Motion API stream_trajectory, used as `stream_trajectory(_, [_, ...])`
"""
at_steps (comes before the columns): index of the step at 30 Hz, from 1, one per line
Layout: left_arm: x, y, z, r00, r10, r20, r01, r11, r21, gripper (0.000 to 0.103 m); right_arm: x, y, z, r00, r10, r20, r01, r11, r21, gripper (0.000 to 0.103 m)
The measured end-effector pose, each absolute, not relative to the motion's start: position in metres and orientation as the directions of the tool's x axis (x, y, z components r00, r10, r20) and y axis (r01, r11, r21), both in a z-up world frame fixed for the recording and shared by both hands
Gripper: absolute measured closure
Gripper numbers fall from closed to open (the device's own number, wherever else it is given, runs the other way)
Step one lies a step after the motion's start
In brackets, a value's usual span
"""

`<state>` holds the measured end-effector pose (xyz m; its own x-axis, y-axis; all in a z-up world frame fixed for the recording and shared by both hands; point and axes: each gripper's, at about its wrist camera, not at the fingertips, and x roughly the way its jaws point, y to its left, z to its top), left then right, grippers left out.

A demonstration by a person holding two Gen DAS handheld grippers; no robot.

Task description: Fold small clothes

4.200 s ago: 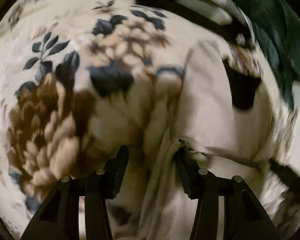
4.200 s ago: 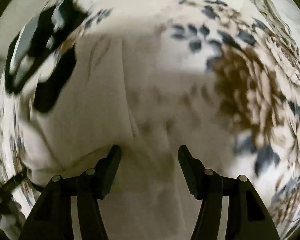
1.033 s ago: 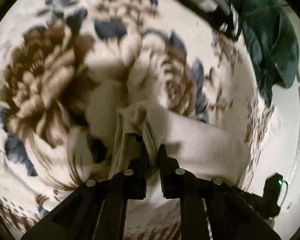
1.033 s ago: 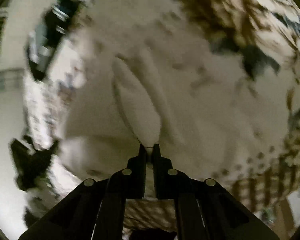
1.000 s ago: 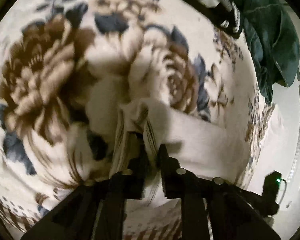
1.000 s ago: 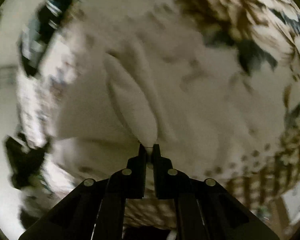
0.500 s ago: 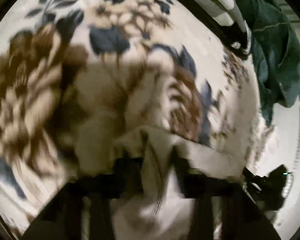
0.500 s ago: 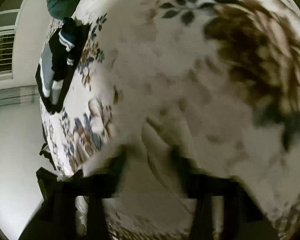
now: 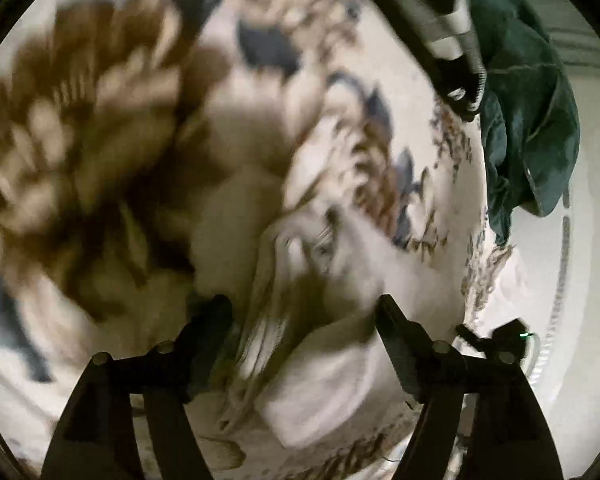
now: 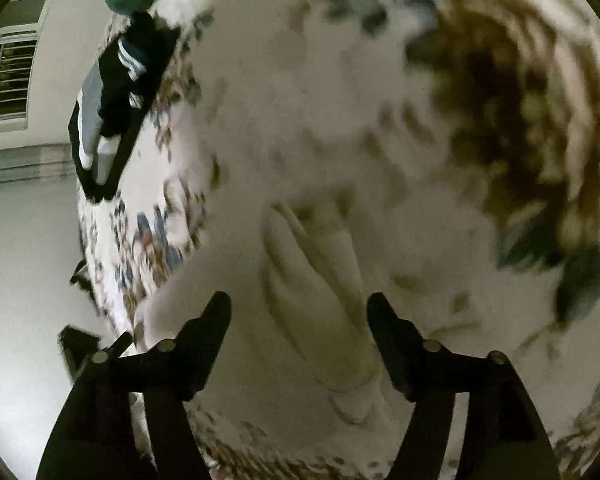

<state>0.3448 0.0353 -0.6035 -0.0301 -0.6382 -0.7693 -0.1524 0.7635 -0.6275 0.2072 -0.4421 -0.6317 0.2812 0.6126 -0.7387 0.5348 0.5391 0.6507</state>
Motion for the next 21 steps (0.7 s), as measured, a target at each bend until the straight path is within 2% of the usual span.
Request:
stream_trajectory(6, [0.349,0.018,-0.617,-0.033,-0.673,-0.739,-0.138,0.735,-0.663,0.030,0.206,-0.430,-0.662,0.299,0.705,-0.643,0.509,0.452,0.732,0.030])
stream_trajectory(7, [0.349,0.015,-0.615,-0.029,-0.665,-0.746,-0.131,0.743,-0.657,0.030,0.208,-0.427,-0.661,0.302,0.710,-0.636,0.501,0.449,0.740,0.037])
stream_trajectory(8, [0.348,0.010,-0.611,-0.021,-0.659,-0.752,-0.109,0.749,-0.653,0.031,0.210,-0.422,-0.661,0.291,0.713,-0.638,0.494,0.459,0.738,0.056])
stream_trajectory(9, [0.347,0.005,-0.607,-0.012,-0.643,-0.766,-0.081,0.764,-0.640,0.038,0.211,-0.417,-0.660,0.278,0.711,-0.646,0.490,0.474,0.732,0.066])
stream_trajectory(10, [0.346,0.003,-0.605,-0.004,-0.643,-0.766,-0.063,0.764,-0.642,0.080,0.211,-0.416,-0.660,0.274,0.704,-0.655,0.490,0.484,0.725,0.076])
stream_trajectory(11, [0.344,-0.001,-0.602,-0.010,-0.647,-0.762,-0.054,0.762,-0.646,0.086,0.211,-0.414,-0.658,0.278,0.695,-0.663,0.493,0.490,0.719,0.081])
stream_trajectory(14, [0.342,-0.003,-0.586,0.030,-0.626,-0.779,-0.032,0.778,-0.627,0.087,0.211,-0.411,-0.644,0.301,0.671,-0.678,0.500,0.494,0.711,0.085])
stream_trajectory(20, [0.353,-0.007,-0.534,0.086,-0.647,-0.757,0.018,0.761,-0.648,0.087,0.226,-0.410,-0.588,0.335,0.645,-0.687,0.449,0.532,0.718,0.086])
stream_trajectory(21, [0.359,-0.007,-0.523,0.098,-0.654,-0.750,0.023,0.755,-0.656,0.087,0.234,-0.409,-0.574,0.332,0.608,-0.721,0.462,0.562,0.686,0.086])
